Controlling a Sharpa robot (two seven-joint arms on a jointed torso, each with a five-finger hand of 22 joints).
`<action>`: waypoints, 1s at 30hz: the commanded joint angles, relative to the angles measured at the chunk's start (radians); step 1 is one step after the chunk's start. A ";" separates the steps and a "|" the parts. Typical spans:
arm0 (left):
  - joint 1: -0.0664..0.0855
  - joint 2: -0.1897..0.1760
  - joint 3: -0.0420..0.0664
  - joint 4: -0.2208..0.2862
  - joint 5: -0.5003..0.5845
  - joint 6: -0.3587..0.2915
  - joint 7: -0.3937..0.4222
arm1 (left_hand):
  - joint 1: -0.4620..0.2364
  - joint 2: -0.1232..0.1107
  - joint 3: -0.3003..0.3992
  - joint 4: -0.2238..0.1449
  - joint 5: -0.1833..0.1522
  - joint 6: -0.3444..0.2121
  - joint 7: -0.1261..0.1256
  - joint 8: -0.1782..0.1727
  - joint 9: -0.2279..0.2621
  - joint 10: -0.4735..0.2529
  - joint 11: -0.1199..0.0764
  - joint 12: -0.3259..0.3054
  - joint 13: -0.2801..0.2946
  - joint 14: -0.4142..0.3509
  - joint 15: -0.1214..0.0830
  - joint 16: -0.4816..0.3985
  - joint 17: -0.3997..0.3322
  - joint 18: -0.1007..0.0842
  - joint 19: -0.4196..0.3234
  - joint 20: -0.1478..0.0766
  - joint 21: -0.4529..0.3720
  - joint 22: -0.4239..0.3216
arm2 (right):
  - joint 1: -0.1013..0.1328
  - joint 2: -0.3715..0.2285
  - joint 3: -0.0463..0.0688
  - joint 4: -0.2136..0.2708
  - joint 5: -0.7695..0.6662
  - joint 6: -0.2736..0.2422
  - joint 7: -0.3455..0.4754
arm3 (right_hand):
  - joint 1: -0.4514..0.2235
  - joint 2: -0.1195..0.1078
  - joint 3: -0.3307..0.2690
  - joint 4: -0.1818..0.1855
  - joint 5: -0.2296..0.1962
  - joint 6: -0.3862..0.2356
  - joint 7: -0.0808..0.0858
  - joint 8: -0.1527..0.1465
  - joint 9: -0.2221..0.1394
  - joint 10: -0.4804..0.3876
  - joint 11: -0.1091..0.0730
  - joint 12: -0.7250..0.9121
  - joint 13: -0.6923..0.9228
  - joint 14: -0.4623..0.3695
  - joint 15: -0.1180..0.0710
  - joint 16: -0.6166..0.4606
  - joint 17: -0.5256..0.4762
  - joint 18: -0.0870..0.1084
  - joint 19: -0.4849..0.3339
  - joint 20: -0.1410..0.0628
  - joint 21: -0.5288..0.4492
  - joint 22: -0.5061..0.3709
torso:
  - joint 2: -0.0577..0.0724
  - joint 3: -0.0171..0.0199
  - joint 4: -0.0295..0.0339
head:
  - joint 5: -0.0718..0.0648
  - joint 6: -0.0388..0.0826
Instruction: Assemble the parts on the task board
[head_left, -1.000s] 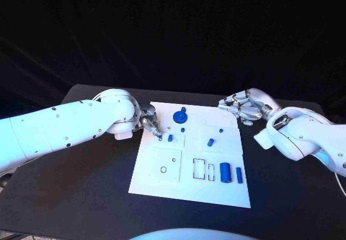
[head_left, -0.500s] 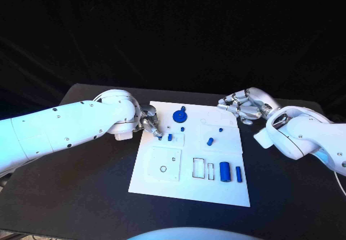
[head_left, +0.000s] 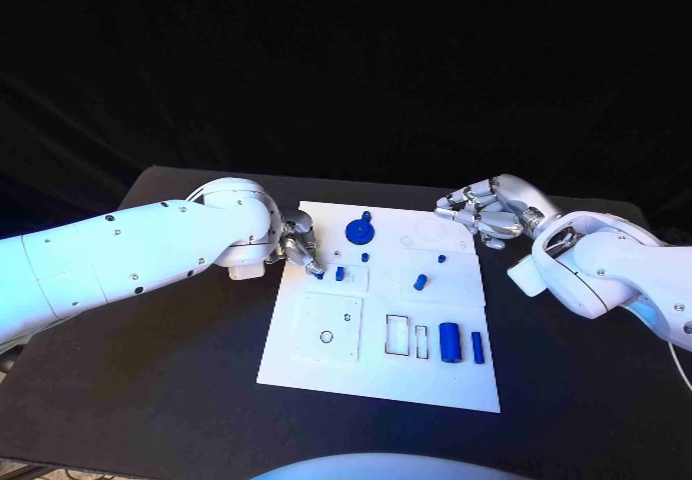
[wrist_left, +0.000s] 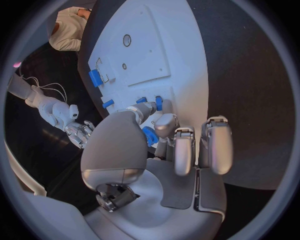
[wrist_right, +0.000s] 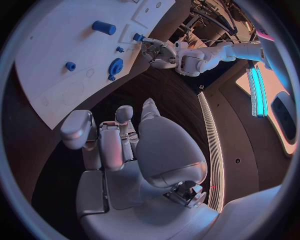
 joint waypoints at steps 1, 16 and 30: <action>-0.004 0.000 -0.002 0.002 -0.018 0.041 0.002 | -0.020 -0.007 0.149 -0.144 0.033 0.016 -0.008 0.005 0.003 0.011 -0.003 0.002 0.002 0.107 -0.008 0.002 0.263 -0.014 0.038 -0.010 0.005 0.152 | -0.001 0.001 0.000 0.001 -0.010 0.015 0.007 | 0.010 0.003 -0.005 -0.001 0.003 0.005 -0.001 0.005 0.002 0.003 -0.002 0.004 -0.001 0.036 -0.006 0.005 0.000 0.013 0.006 0.001 0.005 -0.001 | 0.000 -0.0003 0.0009 | 0.000 -0.001; -0.004 0.007 -0.002 -0.004 -0.022 0.055 0.001 | -0.029 -0.011 0.154 -0.150 0.053 0.020 -0.010 0.009 0.007 0.016 -0.005 0.005 0.006 0.107 -0.009 0.002 0.263 -0.015 0.040 -0.011 0.008 0.156 | -0.002 0.001 0.000 0.001 -0.010 0.014 0.008 | 0.010 0.003 -0.005 -0.001 0.003 0.005 -0.001 0.005 0.002 0.003 -0.002 0.004 -0.001 0.036 -0.006 0.005 0.000 0.013 0.006 0.001 0.005 -0.001 | 0.000 -0.0001 0.0007 | 0.001 -0.005; -0.004 0.042 -0.002 -0.040 -0.003 0.080 -0.040 | -0.045 0.002 0.158 -0.142 0.058 0.019 -0.010 0.010 0.009 0.014 -0.004 -0.001 -0.002 0.107 -0.009 0.002 0.263 -0.012 0.036 -0.011 0.000 0.148 | -0.002 0.002 0.000 0.001 -0.010 0.006 0.012 | 0.010 0.003 -0.005 -0.001 0.003 0.005 -0.001 0.005 0.002 0.003 -0.002 0.004 -0.001 0.036 -0.006 0.005 0.000 0.013 0.006 0.001 0.005 -0.001 | 0.000 0.0006 -0.0014 | 0.003 -0.006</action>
